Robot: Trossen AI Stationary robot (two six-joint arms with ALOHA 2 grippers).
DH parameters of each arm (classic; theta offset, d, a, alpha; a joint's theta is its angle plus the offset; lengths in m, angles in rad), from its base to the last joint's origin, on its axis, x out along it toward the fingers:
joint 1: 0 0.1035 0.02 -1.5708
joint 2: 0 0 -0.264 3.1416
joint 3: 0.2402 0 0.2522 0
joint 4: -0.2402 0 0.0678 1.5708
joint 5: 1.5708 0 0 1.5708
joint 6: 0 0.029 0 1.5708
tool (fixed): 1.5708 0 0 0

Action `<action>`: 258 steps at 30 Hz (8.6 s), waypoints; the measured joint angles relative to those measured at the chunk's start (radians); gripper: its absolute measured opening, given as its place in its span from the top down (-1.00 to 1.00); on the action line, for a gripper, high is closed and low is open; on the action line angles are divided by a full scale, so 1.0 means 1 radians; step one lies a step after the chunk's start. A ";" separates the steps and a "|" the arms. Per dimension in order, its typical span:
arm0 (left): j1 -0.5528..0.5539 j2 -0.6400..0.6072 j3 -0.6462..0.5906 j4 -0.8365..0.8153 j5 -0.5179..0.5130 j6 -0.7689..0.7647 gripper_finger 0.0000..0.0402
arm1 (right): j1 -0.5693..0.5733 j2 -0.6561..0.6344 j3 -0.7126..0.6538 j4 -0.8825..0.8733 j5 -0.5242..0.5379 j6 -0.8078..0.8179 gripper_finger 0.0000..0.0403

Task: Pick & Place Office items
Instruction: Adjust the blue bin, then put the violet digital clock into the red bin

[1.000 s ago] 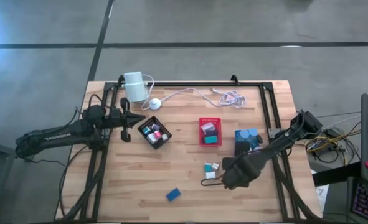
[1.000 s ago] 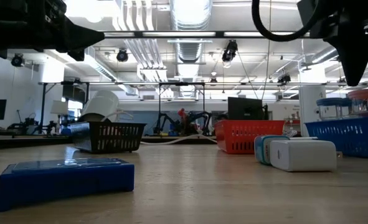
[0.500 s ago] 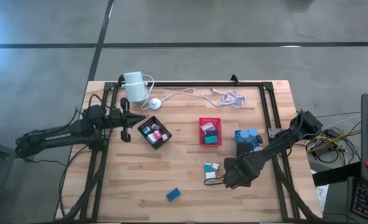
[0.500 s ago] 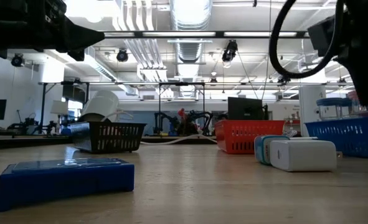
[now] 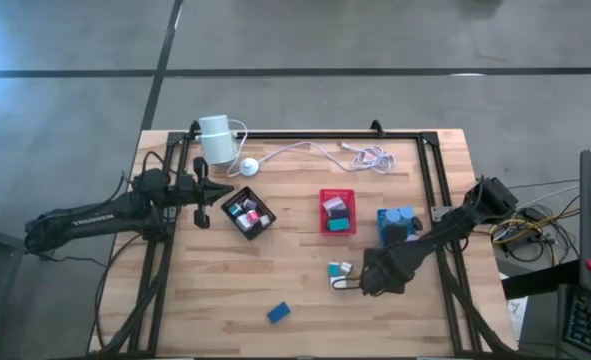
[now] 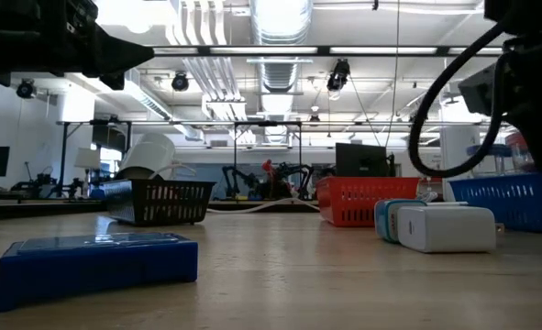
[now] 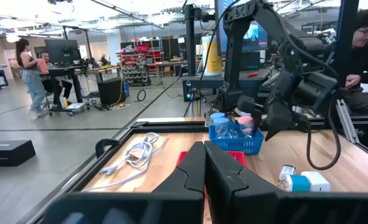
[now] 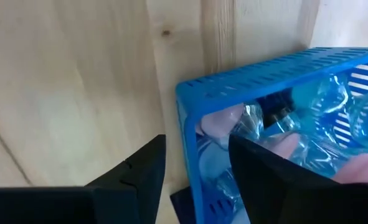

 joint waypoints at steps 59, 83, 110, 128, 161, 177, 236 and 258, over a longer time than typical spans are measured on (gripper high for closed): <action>0.000 0.002 0.000 0.005 0.000 0.011 0.99 | -0.336 -0.033 0.036 -0.005 -0.106 -0.423 0.42; 0.000 0.002 -0.001 0.030 0.000 0.023 0.99 | -0.014 -0.341 -0.016 -0.030 -0.174 0.605 0.07; 0.000 0.002 -0.001 0.045 -0.001 0.070 0.99 | -0.041 -0.313 -0.189 -0.002 -0.340 -0.015 -0.42; 0.000 0.006 -0.001 0.045 0.000 0.071 0.99 | -0.095 -0.304 -0.297 0.015 -0.362 -0.184 -0.82; 0.000 0.037 -0.001 0.053 -0.002 0.096 0.99 | -0.126 -0.380 -0.192 -0.117 -0.199 0.178 -0.82; 0.000 0.037 -0.001 0.053 0.000 0.097 0.99 | -0.129 -0.376 0.012 -0.147 -0.138 0.357 -0.82; 0.000 0.122 -0.001 0.091 -0.006 0.116 0.99 | -0.153 -0.377 -0.386 0.087 -0.270 -0.289 -0.99; 0.000 0.122 -0.001 0.094 -0.006 0.116 0.99 | -0.151 -0.377 -0.393 0.102 -0.318 -0.260 -0.99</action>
